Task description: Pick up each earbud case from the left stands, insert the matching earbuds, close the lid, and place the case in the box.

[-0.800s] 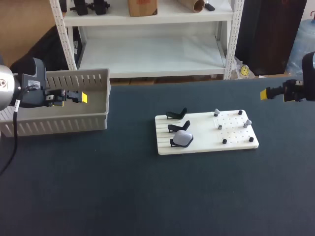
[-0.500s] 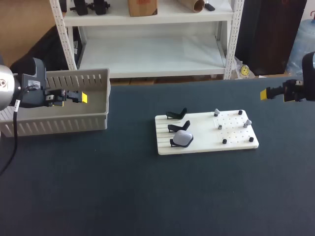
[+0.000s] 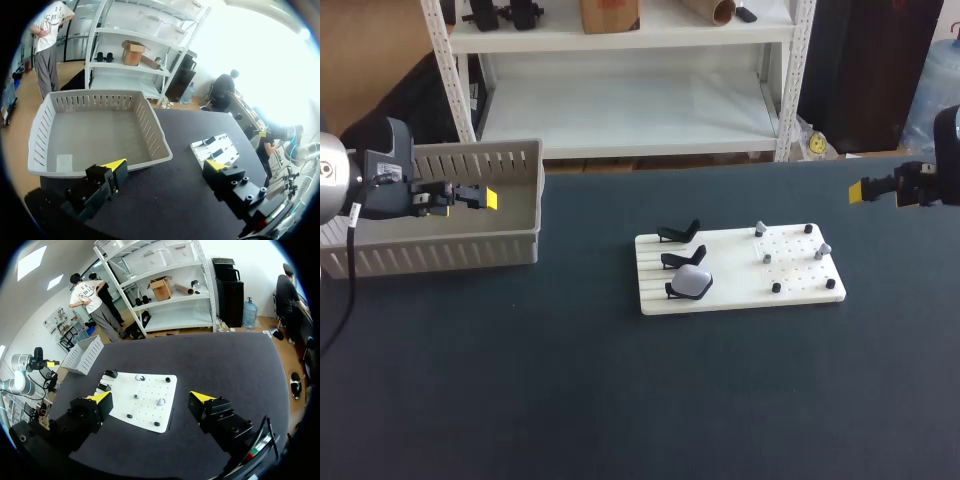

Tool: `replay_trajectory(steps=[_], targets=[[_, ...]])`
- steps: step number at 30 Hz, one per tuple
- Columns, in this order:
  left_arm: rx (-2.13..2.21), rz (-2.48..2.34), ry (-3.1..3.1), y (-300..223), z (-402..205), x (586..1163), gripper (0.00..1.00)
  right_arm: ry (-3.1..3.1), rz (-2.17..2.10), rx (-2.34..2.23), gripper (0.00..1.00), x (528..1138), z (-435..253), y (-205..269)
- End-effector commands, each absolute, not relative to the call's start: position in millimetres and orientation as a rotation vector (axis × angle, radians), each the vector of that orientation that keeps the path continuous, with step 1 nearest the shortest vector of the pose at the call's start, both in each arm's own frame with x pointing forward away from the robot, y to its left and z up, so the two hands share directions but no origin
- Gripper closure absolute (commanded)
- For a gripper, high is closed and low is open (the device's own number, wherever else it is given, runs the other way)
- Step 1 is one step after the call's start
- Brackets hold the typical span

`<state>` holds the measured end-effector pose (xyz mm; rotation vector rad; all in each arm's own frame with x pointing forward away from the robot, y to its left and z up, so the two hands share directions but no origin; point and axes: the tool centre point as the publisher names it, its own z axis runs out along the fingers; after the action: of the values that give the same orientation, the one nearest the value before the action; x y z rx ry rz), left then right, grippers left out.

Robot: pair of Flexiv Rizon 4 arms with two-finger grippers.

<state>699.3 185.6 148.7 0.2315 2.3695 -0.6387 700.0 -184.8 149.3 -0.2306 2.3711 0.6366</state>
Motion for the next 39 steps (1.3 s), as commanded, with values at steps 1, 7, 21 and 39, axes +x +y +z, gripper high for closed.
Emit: replay_trajectory(steps=[1,7,21,39], targets=[[0.310,-0.624,2.308,181,158,698,0.00,2.372,0.638,-0.232,0.00,700,149,-185],[0.780,-0.620,2.020,155,172,685,0.00,2.372,0.638,-0.232,0.00,700,149,-185],[1.232,-0.765,1.828,123,178,670,0.00,2.372,0.638,-0.232,0.00,700,149,-185],[1.365,-0.654,1.901,14,132,647,0.00,2.372,0.638,-0.232,0.00,700,149,-185]])
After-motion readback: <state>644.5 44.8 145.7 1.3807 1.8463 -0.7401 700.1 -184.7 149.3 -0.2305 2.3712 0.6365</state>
